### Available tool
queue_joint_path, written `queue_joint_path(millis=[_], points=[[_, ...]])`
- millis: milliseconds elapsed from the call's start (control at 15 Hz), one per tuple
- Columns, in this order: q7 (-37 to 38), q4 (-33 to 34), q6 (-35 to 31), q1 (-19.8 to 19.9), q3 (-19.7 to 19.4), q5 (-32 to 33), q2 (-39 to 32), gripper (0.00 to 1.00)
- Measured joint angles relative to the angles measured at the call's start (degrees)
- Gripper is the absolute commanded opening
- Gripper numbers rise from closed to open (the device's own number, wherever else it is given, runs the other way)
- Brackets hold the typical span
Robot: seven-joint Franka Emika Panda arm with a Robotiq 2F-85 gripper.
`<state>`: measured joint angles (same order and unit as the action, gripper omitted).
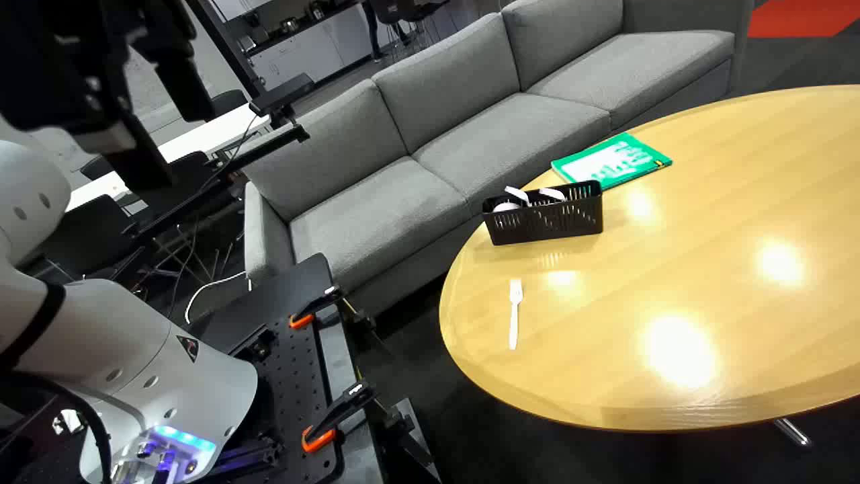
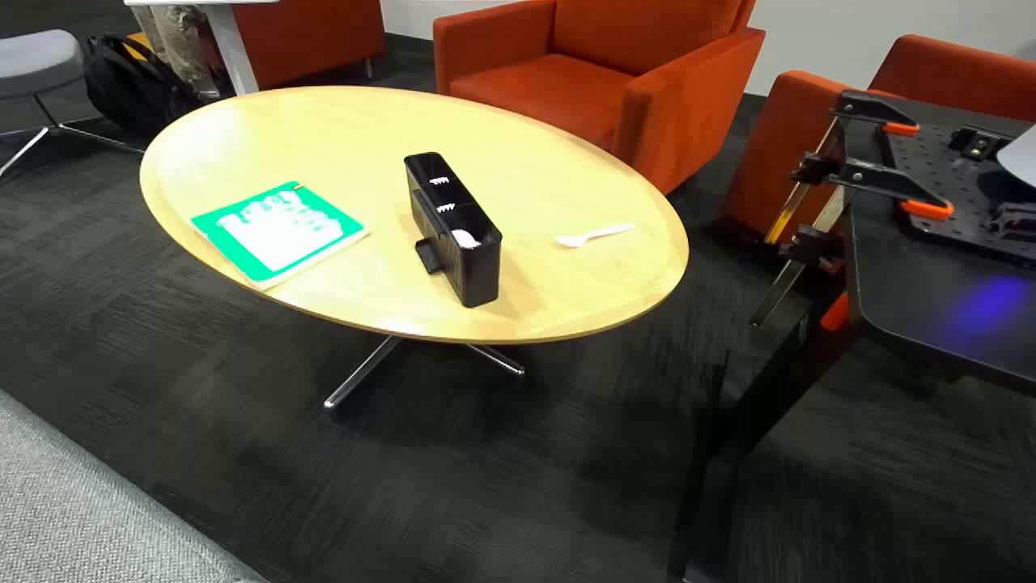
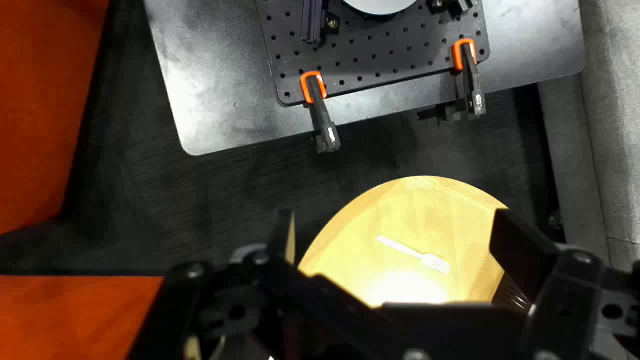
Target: Take the fork from the rack and put it on the table
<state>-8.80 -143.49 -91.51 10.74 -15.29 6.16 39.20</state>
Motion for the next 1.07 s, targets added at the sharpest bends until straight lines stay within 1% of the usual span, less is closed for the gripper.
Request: queue_joint_path(millis=[600,733,867,1067], points=[[0.0,0.0,0.0,0.0,0.0,0.0,0.0,1.0],[-0.09,-0.07,-1.12,-0.35,0.02,-0.82,-0.26,1.0],[-0.34,-0.38,-4.41,-2.06,0.52,-2.43,-1.21,1.0],[-1.45,-0.75,-10.5,-6.32,2.54,-5.9,-4.66,1.0]])
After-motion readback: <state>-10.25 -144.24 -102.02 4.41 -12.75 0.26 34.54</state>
